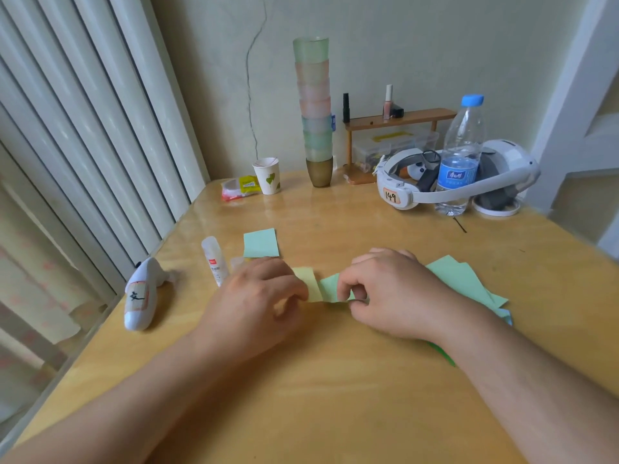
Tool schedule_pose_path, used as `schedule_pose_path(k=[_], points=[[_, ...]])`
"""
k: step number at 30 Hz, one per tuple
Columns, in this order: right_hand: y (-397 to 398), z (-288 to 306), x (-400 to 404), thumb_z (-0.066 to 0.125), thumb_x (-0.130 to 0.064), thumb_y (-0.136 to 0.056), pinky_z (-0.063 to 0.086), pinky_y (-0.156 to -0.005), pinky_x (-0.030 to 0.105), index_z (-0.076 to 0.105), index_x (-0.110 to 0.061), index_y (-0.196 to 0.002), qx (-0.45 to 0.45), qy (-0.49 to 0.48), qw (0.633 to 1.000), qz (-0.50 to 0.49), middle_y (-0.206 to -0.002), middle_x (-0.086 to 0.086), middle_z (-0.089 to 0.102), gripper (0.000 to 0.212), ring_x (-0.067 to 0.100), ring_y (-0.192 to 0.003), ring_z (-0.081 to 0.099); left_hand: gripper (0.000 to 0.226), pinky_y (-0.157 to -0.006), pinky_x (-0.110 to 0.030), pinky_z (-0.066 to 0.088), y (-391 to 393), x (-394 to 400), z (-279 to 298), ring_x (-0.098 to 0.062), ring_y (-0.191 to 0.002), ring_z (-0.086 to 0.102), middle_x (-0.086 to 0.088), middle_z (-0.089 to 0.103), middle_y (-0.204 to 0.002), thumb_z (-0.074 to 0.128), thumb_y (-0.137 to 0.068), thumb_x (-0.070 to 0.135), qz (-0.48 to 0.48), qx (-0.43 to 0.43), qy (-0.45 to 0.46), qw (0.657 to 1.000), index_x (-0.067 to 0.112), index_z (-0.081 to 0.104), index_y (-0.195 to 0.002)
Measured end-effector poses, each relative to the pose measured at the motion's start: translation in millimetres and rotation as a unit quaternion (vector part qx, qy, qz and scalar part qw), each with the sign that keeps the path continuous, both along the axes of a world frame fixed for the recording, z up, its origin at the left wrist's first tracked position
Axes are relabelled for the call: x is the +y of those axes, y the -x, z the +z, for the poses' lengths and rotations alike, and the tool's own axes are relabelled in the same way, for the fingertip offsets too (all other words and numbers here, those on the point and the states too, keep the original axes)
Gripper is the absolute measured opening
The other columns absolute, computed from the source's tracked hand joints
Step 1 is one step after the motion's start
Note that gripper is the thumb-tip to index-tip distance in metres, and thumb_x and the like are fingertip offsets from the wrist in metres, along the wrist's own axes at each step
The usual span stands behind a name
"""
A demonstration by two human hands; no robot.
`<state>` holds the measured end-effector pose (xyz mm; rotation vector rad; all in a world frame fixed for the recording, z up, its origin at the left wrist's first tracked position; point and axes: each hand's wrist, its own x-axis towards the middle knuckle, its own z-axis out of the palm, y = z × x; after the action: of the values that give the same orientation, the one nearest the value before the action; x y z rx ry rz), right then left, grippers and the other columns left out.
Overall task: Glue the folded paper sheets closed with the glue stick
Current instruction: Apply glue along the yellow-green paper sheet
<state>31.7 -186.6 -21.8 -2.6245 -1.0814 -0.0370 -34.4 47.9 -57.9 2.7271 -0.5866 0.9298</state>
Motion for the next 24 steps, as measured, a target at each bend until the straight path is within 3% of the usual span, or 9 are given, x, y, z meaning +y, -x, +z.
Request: schedule_pose_path(k=[5,9,12,15,19,22,24], points=[[15.3,1.8,12.6,0.06,-0.024,-0.086,0.038,-0.095,0.031,0.058,-0.043,-0.091,0.03,0.035,0.998,0.043,-0.078,-0.016,0.055,0.02,0.004,-0.089,0.05,0.013,-0.072,-0.033,0.051,7.8,5.4,-3.6,-0.015,-0.08,0.058,0.013,0.06,-0.085,0.064,-0.08,0.015,0.04,0.015,0.063,0.997,0.022,0.073,-0.086],[18.7,0.1,7.8,0.069,-0.034,-0.082,0.042,-0.07,0.02,0.068,-0.038,-0.098,0.094,0.047,0.993,0.044,-0.073,-0.019,0.062,0.016,0.0,-0.076,0.056,0.013,-0.071,-0.035,0.052,8.1,4.0,-5.1,-0.013,-0.081,0.059,0.015,0.06,-0.085,0.066,-0.077,0.017,0.047,0.051,0.074,0.995,0.026,0.073,-0.084],[16.3,-2.8,3.6,0.076,-0.053,-0.075,0.049,-0.066,0.024,0.069,-0.041,-0.098,0.132,0.043,0.989,0.042,-0.075,-0.025,0.061,0.027,-0.001,-0.071,0.057,0.015,-0.071,-0.036,0.053,11.7,4.5,-5.2,-0.008,-0.083,0.058,0.017,0.061,-0.084,0.06,-0.078,0.024,0.036,0.085,0.1,0.991,0.028,0.073,-0.084],[8.4,-6.8,6.1,0.072,-0.07,-0.076,0.049,-0.073,0.029,0.069,-0.04,-0.095,0.093,0.022,0.995,0.03,-0.08,-0.015,0.058,0.035,0.003,-0.077,0.054,0.018,-0.072,-0.034,0.053,14.4,4.8,-3.1,-0.004,-0.082,0.057,0.017,0.06,-0.083,0.057,-0.077,0.029,0.018,0.101,0.111,0.989,0.028,0.073,-0.084],[-3.1,-14.0,7.7,0.066,-0.069,-0.083,0.042,-0.099,0.037,0.068,-0.043,-0.103,0.021,-0.022,0.999,-0.014,-0.105,-0.013,0.04,0.034,0.013,-0.109,0.037,0.016,-0.075,-0.03,0.05,15.0,4.6,-3.3,-0.006,-0.083,0.057,0.017,0.061,-0.084,0.059,-0.077,0.028,-0.003,0.109,0.093,0.99,0.029,0.073,-0.084],[-4.8,-17.5,5.0,0.073,-0.07,-0.077,0.039,-0.105,0.037,0.061,-0.044,-0.1,0.081,0.017,0.996,-0.023,-0.12,-0.015,0.039,0.037,0.012,-0.119,0.033,0.013,-0.077,-0.03,0.05,13.1,3.6,-3.8,-0.006,-0.084,0.058,0.019,0.06,-0.085,0.063,-0.076,0.026,-0.017,0.12,0.084,0.989,0.03,0.073,-0.083],[-3.3,-19.2,6.8,0.079,-0.063,-0.077,0.043,-0.096,0.033,0.06,-0.04,-0.096,0.122,0.006,0.992,-0.021,-0.116,-0.017,0.048,0.035,0.008,-0.111,0.044,0.013,-0.077,-0.033,0.052,11.8,3.3,-4.0,-0.007,-0.084,0.058,0.02,0.059,-0.085,0.065,-0.075,0.025,-0.025,0.124,0.079,0.989,0.031,0.073,-0.083]])
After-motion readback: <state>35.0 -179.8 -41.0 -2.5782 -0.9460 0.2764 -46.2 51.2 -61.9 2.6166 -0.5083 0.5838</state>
